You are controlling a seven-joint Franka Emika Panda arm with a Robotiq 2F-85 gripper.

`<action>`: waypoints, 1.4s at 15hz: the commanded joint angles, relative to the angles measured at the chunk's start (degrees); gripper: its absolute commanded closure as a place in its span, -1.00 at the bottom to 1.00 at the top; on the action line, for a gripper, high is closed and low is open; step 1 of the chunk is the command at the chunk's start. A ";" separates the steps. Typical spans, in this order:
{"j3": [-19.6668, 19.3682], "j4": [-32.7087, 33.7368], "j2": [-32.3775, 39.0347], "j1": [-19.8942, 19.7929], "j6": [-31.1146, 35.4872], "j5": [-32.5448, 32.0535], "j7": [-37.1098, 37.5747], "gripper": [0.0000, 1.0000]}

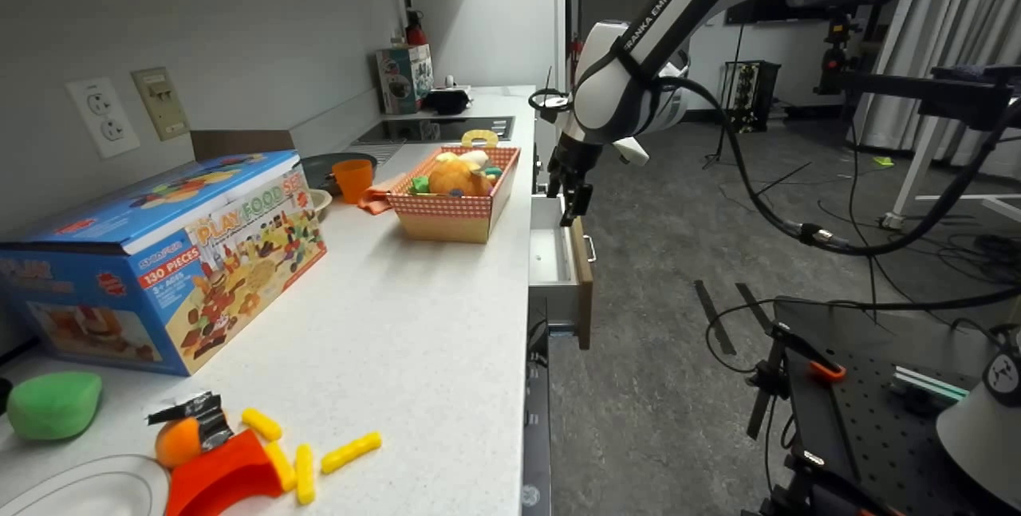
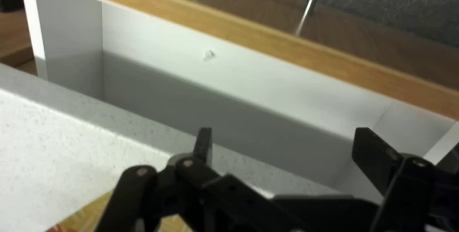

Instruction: Open the drawer, remove the pineapple plushie from the drawer, put it in the box, and then close the drawer

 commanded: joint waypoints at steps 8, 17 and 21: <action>-8.47 -0.19 2.84 0.54 -6.73 -2.99 0.75 -1.00; -4.65 8.23 10.43 -0.44 -7.94 0.22 1.18 -1.00; -3.49 9.66 11.27 -0.40 -6.66 1.83 2.46 -1.00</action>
